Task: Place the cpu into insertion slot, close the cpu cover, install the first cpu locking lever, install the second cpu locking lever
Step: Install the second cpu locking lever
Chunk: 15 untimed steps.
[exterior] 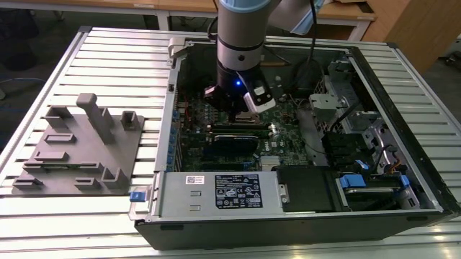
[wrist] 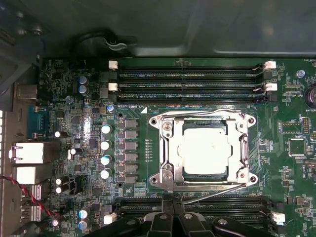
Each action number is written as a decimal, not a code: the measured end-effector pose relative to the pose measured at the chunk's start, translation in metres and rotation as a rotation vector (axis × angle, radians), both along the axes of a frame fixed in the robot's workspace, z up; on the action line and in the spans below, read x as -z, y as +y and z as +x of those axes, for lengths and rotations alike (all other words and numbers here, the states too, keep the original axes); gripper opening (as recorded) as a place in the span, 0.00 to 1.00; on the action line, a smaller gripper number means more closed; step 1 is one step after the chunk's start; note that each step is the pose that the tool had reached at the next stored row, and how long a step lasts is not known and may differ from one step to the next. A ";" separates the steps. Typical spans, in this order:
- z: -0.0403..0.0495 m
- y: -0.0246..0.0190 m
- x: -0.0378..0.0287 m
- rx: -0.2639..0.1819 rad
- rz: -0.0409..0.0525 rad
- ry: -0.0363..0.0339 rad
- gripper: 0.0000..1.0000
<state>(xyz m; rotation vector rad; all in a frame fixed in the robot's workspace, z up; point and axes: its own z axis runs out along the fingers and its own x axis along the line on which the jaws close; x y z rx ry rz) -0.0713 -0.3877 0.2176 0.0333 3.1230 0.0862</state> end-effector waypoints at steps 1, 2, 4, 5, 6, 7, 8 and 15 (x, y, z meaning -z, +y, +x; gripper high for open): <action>-0.0004 0.0000 0.0003 0.000 -0.0001 0.0001 0.10; -0.0008 0.0000 0.0007 0.000 -0.0003 0.0003 0.10; -0.0015 0.0000 0.0019 0.000 -0.0001 0.0002 0.10; -0.0017 0.0000 0.0025 0.000 -0.0002 0.0002 0.10; -0.0018 0.0000 0.0031 0.000 -0.0003 0.0003 0.10; -0.0020 0.0000 0.0037 0.000 -0.0003 0.0003 0.10; -0.0020 -0.0001 0.0038 0.000 -0.0004 0.0003 0.10; -0.0025 0.0000 0.0040 0.000 -0.0002 0.0001 0.10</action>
